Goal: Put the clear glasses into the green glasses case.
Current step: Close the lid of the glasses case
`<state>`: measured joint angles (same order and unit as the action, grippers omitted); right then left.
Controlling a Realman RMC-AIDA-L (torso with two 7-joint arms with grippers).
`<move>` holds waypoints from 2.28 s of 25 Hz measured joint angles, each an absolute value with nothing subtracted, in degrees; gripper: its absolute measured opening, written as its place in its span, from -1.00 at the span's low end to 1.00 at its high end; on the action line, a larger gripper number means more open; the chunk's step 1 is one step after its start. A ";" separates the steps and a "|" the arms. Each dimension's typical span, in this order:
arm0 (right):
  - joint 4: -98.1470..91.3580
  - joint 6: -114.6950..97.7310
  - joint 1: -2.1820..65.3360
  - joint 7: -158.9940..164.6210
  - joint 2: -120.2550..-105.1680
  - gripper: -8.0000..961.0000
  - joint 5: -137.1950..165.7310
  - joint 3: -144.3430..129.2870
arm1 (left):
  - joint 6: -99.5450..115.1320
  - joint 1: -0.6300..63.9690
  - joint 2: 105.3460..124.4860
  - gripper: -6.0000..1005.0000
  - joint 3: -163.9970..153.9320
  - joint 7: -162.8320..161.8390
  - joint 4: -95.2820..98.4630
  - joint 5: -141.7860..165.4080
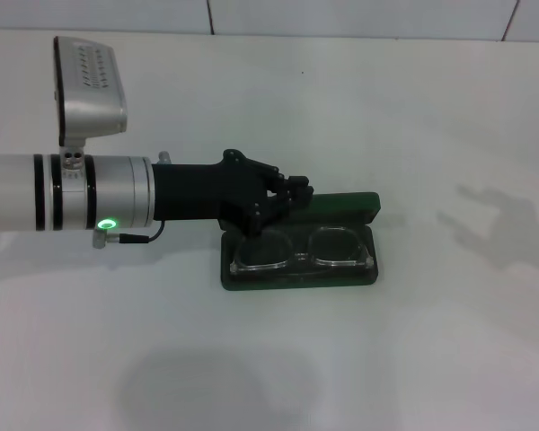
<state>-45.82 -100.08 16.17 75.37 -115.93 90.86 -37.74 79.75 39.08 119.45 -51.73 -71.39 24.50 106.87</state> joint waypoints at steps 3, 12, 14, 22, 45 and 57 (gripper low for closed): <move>-45.29 -100.64 15.95 75.10 -115.93 0.18 90.99 -37.75 | 79.62 39.07 119.51 -0.81 -51.78 -71.38 24.67 107.22; -43.62 -101.39 15.62 74.55 -115.84 0.20 91.05 -37.63 | 78.56 39.22 119.70 -0.81 -51.74 -70.93 24.69 106.92; -43.59 -101.40 15.55 74.54 -115.84 0.21 91.06 -37.79 | 78.36 39.34 119.71 -0.82 -51.75 -70.89 24.69 106.88; -43.58 -101.50 15.12 74.31 -115.83 0.22 91.06 -37.79 | 78.54 39.76 119.69 -0.81 -51.85 -70.85 24.53 106.87; -41.63 -102.16 15.03 72.43 -115.84 0.27 90.62 -37.25 | 76.93 39.27 119.75 -0.68 -51.85 -70.94 23.89 107.08; -41.48 -102.22 15.12 71.96 -115.75 0.30 90.61 -37.19 | 76.66 39.26 119.72 -0.67 -54.74 -71.39 22.68 106.96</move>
<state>-41.48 -102.22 15.12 71.96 -115.75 90.61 -37.19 76.66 39.26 119.72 -54.74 -71.39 22.68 106.96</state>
